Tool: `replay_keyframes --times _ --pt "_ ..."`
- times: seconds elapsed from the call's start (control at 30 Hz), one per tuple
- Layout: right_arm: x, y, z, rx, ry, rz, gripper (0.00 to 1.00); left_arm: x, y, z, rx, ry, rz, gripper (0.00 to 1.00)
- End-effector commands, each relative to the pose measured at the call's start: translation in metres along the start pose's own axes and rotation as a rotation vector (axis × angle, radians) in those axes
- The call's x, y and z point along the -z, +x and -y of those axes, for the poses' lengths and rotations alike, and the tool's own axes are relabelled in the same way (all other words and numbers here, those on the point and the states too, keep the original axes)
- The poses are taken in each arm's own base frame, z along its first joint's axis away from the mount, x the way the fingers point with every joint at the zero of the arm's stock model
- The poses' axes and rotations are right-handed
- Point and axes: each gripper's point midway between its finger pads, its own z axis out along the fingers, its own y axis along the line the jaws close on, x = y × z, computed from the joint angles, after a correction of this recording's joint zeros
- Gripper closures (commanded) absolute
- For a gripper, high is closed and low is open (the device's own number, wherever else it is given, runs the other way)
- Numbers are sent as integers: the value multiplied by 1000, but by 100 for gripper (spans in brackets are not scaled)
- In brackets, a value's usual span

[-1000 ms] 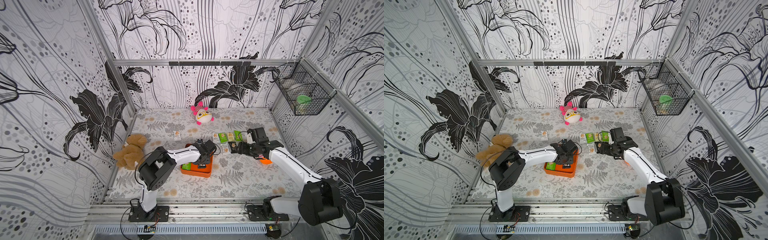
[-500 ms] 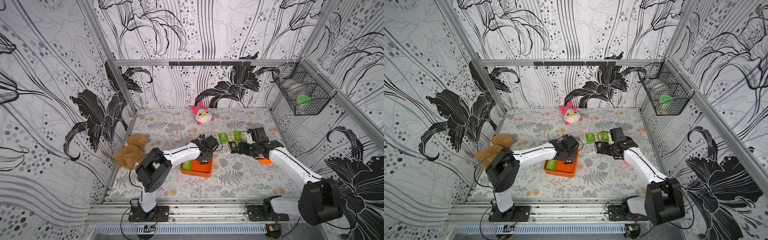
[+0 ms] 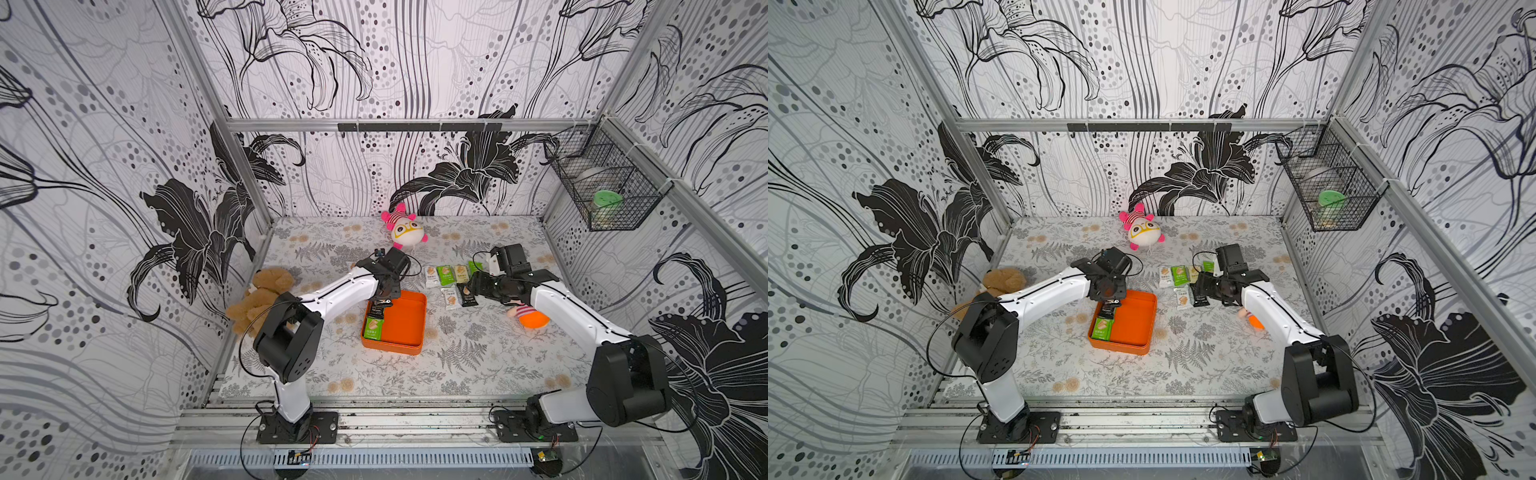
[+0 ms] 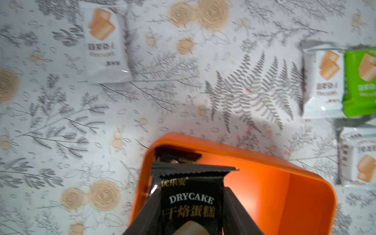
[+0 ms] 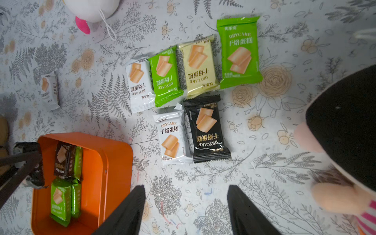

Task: Take the cookies out of the storage box
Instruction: Pick up the cookie from the storage box, then place the cookie at the center of the board.

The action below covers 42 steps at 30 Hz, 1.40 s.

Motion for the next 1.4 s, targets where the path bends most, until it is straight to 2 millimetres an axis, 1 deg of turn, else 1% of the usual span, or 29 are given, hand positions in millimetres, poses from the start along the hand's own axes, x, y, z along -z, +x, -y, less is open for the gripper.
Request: replay_keyframes --times 0.0,0.1,0.27,0.47,0.63,0.67,0.7,0.83,0.97,1.1,1.2,1.3,1.37 --pt "-6 -15 -6 -32 -22 25 30 4 -31 -23 -21 -23 39 53" --pt "-13 -20 -9 -46 -36 31 30 -12 -48 -48 -2 -55 31 53" --pt "-24 -27 -13 -60 -51 35 30 -44 -67 -84 44 -88 -11 53" --pt "-35 -35 -12 -66 -33 25 30 -73 -90 -114 94 -125 -27 53" --pt "-44 -40 -11 -69 -20 12 30 -89 -98 -141 127 -153 -46 53" --pt "-42 -44 -13 -64 -20 18 30 -92 -99 -145 130 -159 -48 53" --pt "-49 -41 -11 -64 -10 1 30 -94 -100 -148 132 -162 -52 53" --pt "-57 -46 -9 -57 5 -15 30 -101 -101 -153 128 -163 -56 53" --pt "-62 -50 -10 -51 9 -23 30 -110 -96 -151 127 -156 -66 53" --pt "-61 -54 -12 -44 12 -21 30 -117 -92 -152 126 -155 -76 53" --pt "-60 -55 -11 -37 20 -22 30 -119 -92 -151 123 -152 -76 53" --pt "-58 -56 -12 -36 20 -20 30 -120 -91 -153 123 -154 -77 50" --pt "-55 -56 -12 -35 18 -15 30 -118 -91 -153 123 -153 -76 44"
